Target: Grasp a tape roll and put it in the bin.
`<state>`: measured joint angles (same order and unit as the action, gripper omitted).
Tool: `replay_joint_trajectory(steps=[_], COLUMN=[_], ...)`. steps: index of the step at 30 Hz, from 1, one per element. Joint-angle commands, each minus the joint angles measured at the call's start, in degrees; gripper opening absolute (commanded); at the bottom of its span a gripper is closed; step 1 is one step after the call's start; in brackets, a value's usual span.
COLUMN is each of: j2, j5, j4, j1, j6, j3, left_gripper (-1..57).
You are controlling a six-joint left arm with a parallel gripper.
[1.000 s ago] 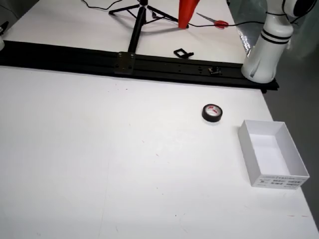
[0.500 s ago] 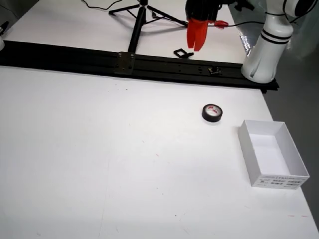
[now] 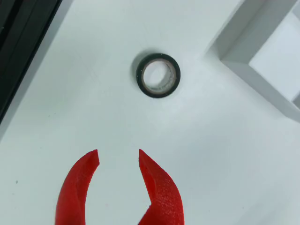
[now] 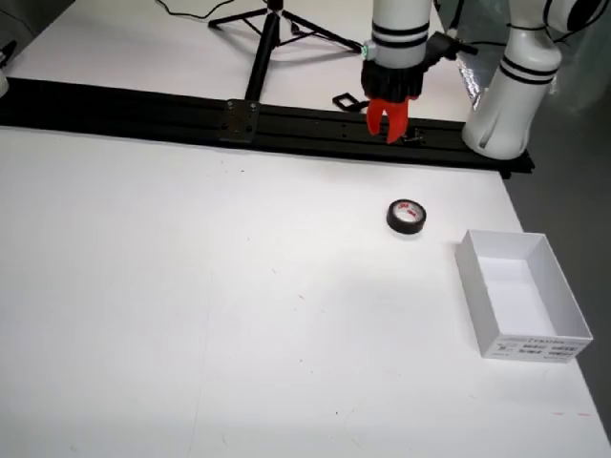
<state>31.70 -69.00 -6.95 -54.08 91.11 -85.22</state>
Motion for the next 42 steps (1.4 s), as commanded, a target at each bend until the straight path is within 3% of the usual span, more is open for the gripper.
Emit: replay_joint_trajectory(steps=[1, 9, 15, 42], j2=[9.0, 10.3, 12.5, 17.3], j5=[3.1, 3.1, 4.1, 7.9], j4=[2.6, 2.8, 4.7, 2.7], j1=[3.2, 3.2, 3.3, 6.8], j6=[4.7, 6.9, 7.7, 8.6], j3=[-1.5, -2.1, -2.2, -2.2], left_gripper=[19.3, 19.4, 19.4, 20.0])
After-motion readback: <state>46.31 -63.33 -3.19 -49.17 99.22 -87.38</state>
